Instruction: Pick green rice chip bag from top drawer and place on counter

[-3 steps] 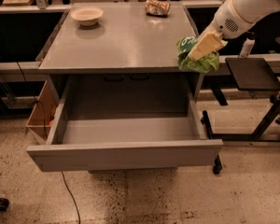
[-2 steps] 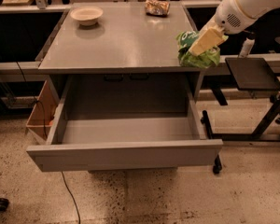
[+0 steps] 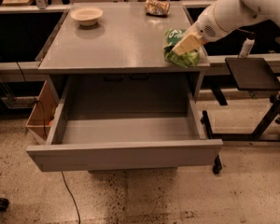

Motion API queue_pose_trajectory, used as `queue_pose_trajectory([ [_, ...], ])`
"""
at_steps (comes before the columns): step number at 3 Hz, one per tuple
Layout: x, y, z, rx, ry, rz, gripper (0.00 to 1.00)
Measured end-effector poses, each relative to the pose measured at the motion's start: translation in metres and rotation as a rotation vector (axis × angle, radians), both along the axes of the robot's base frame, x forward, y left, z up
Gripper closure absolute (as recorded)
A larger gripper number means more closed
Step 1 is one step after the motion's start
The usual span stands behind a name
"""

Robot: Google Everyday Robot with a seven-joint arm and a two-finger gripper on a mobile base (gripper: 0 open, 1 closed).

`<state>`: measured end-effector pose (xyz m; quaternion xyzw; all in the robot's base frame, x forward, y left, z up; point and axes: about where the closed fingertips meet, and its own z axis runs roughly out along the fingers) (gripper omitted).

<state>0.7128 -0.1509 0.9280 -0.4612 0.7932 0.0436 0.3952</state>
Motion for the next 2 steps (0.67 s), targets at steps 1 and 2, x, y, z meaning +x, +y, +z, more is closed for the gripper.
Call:
queue_pose_trajectory([
  [1, 0.032, 0.019, -0.004, 0.047, -0.08, -0.027, 1.0],
  [2, 0.06, 0.031, -0.004, 0.074, -0.141, -0.047, 1.0],
])
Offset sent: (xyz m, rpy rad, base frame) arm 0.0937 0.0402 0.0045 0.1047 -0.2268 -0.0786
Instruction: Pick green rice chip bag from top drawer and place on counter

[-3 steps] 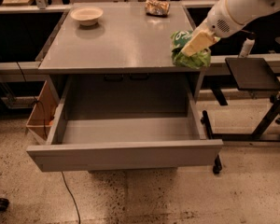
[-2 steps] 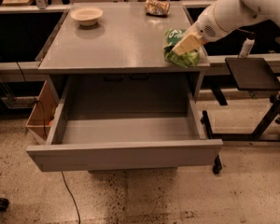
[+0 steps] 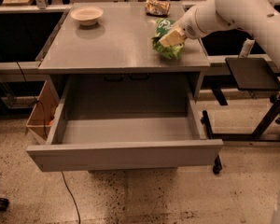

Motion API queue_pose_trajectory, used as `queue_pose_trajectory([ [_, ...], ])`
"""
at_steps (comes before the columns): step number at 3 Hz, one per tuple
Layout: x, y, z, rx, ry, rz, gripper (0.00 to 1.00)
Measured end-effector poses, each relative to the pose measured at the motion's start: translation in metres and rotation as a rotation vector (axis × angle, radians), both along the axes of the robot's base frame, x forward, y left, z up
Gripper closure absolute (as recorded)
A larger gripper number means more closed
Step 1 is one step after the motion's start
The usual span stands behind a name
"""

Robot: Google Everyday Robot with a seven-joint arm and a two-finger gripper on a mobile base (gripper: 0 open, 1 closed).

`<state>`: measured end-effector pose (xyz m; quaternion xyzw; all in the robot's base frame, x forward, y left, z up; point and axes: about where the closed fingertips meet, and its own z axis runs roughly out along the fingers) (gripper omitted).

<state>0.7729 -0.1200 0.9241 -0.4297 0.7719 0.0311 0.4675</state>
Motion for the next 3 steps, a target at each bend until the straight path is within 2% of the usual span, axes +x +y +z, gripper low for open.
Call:
queue_pose_trajectory([
  [1, 0.016, 0.009, -0.009, 0.021, -0.028, -0.012, 1.0],
  [2, 0.027, 0.015, -0.022, 0.049, -0.036, -0.014, 0.83],
  [3, 0.033, 0.019, -0.029, 0.072, -0.044, -0.011, 0.6],
])
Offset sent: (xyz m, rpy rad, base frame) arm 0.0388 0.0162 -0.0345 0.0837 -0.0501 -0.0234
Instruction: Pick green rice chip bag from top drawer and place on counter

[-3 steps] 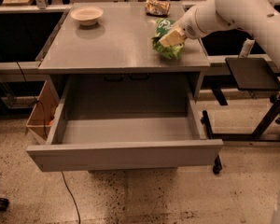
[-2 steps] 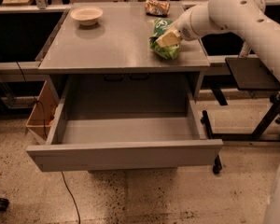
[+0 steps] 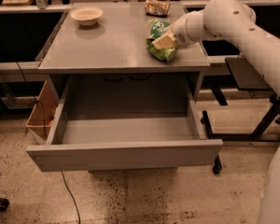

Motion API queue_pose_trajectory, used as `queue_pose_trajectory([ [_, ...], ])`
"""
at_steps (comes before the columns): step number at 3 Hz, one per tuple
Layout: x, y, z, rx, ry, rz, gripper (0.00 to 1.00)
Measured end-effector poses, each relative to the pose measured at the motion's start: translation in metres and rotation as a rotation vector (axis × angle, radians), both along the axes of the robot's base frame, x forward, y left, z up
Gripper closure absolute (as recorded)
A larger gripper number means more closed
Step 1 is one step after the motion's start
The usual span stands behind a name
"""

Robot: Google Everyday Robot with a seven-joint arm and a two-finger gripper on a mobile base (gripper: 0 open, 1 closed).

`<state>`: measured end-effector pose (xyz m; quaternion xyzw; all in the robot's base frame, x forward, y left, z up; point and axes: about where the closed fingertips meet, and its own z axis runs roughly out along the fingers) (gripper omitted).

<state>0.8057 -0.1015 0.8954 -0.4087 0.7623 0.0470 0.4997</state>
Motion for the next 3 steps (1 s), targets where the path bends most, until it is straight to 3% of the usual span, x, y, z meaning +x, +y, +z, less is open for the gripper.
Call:
queue_pose_trajectory([
  [1, 0.0032, 0.0033, -0.0009, 0.016, -0.01, 0.006, 0.37],
  [2, 0.0075, 0.0077, -0.001, 0.032, -0.02, 0.017, 0.06],
  [3, 0.0089, 0.0094, -0.0018, 0.036, -0.02, 0.021, 0.0],
])
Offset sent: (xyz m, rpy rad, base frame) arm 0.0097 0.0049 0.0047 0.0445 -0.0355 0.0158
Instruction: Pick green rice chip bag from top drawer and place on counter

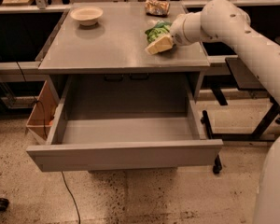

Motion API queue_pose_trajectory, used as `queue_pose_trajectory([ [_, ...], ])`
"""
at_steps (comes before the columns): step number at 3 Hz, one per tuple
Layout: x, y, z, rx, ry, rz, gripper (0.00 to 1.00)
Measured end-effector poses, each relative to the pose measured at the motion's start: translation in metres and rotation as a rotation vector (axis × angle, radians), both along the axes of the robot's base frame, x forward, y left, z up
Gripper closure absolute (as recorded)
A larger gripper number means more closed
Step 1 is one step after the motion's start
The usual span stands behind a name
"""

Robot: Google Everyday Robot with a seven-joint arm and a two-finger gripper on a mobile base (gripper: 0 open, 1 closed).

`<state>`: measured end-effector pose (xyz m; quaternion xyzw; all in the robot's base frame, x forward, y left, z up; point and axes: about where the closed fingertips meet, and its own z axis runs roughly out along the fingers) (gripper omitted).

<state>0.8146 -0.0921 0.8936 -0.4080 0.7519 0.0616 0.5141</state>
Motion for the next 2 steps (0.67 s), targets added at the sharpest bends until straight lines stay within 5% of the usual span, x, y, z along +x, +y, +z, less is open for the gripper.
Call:
queue_pose_trajectory([
  [1, -0.014, -0.009, -0.001, -0.006, 0.016, 0.028, 0.0],
  [2, -0.055, -0.026, 0.005, -0.027, 0.052, 0.088, 0.0],
])
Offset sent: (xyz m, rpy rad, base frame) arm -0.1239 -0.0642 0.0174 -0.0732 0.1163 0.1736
